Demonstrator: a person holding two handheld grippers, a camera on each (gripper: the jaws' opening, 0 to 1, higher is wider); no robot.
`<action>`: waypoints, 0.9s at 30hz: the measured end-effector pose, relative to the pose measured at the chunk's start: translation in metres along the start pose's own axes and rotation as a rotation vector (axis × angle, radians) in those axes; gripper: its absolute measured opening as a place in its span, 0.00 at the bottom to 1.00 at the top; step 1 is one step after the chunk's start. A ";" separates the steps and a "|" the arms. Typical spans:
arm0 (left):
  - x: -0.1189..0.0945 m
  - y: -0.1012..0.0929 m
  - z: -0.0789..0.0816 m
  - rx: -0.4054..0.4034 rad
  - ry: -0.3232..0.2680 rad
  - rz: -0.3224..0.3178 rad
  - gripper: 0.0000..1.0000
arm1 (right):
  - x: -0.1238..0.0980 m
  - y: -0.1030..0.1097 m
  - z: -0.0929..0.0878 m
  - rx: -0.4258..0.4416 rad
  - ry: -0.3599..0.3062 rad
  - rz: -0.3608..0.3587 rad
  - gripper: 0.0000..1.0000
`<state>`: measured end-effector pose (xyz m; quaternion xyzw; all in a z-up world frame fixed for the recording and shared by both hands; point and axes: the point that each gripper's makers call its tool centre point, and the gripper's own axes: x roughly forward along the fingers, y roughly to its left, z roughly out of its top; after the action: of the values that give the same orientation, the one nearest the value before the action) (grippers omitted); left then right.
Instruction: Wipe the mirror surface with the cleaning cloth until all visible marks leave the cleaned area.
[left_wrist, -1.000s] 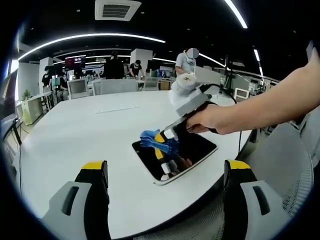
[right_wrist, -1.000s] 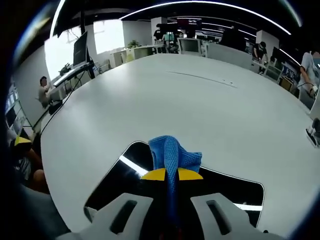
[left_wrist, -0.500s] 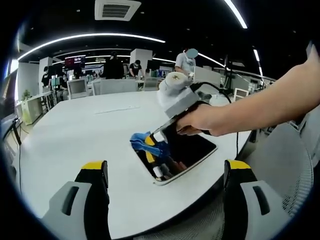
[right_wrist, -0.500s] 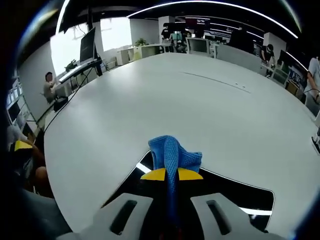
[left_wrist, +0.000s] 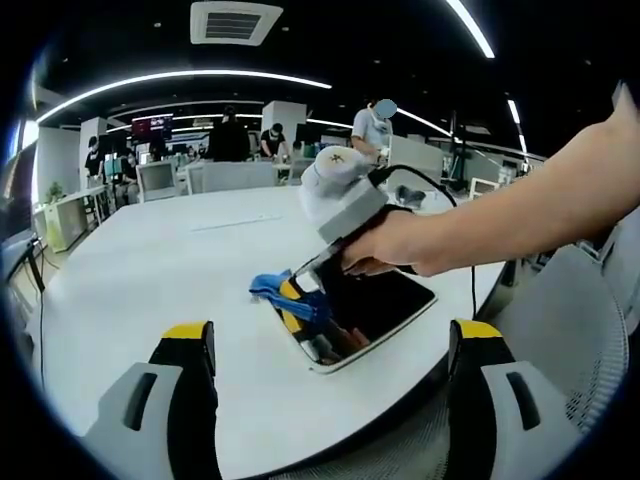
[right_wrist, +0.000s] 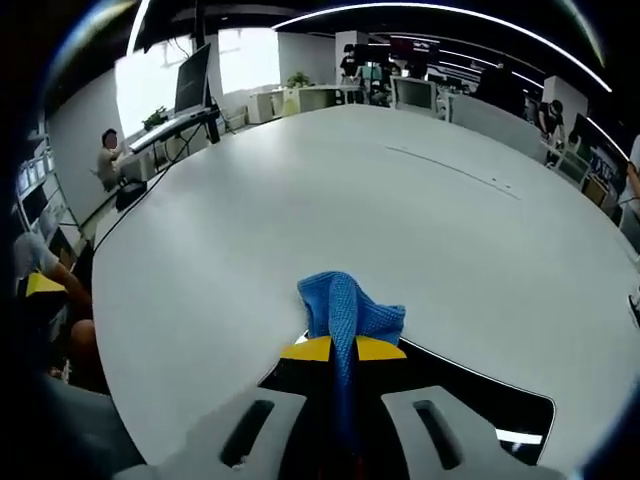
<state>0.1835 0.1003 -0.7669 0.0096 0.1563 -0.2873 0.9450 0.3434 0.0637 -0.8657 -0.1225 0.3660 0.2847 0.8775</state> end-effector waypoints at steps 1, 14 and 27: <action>0.000 0.000 0.000 0.000 -0.001 0.000 0.96 | 0.000 0.000 0.000 -0.005 0.002 0.003 0.01; 0.000 0.002 -0.001 -0.002 0.004 0.001 0.96 | 0.000 0.006 0.000 -0.126 0.026 0.022 0.00; 0.001 0.000 -0.002 -0.001 0.009 -0.010 0.95 | -0.012 0.019 -0.013 -0.181 0.039 0.054 0.00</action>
<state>0.1839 0.0995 -0.7693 0.0095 0.1609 -0.2917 0.9428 0.3180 0.0687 -0.8666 -0.1970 0.3591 0.3377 0.8474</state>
